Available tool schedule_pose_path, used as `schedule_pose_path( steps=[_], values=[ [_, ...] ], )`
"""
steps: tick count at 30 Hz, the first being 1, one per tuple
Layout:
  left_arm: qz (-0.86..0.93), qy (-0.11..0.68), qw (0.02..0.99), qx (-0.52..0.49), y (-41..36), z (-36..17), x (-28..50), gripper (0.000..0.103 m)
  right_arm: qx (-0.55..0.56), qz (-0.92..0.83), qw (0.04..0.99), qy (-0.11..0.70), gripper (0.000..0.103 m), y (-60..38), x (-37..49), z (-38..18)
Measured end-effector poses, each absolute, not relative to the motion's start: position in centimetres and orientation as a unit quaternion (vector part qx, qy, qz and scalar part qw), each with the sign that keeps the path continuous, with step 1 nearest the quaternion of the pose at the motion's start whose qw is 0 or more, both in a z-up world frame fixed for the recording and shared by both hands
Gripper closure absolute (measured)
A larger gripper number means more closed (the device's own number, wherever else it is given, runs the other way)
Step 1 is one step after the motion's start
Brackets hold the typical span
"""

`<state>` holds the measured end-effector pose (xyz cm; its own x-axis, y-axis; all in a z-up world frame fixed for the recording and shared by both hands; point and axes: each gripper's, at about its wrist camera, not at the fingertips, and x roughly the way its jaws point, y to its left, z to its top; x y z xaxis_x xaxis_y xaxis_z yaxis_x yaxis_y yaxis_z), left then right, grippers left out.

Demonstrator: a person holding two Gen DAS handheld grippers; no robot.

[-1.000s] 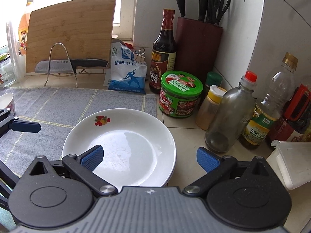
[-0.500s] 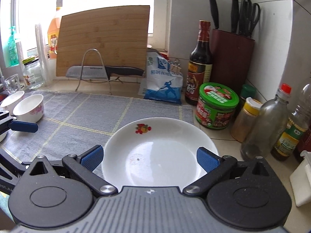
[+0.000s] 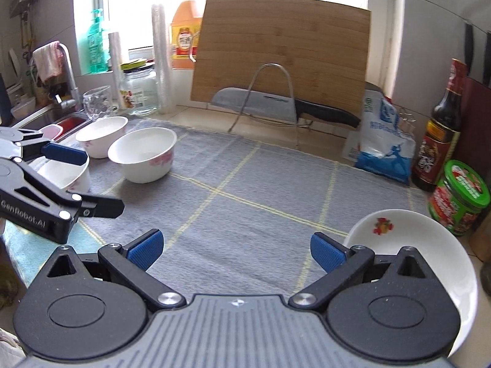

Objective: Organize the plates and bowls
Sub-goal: 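Move the left tool to a white bowl and grasp its rim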

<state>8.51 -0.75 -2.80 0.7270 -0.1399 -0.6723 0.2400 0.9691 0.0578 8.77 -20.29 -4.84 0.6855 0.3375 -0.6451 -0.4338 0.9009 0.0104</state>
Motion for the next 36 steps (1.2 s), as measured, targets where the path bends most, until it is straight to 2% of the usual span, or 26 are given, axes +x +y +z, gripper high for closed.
schedule_pose_path(
  steps=[14,28,33,36],
  values=[
    [-0.018,0.368,0.927,0.069,11.3,-3.3,10.1,0.001,-0.098,0.323,0.872,0.355,0.000,-6.6,10.1,-6.9],
    [-0.040,0.400,0.915,0.044,14.9,-5.2,10.6,0.005,-0.128,0.385,0.850,0.336,0.000,0.9,10.2,-8.3],
    [-0.053,0.407,0.911,0.031,15.2,-5.6,10.9,0.020,-0.139,0.396,0.846,0.330,0.000,2.1,9.9,-8.6],
    [-0.061,0.411,0.909,0.028,15.2,-5.9,11.0,0.025,-0.148,0.399,0.845,0.322,0.002,2.7,9.5,-8.7]
  ],
)
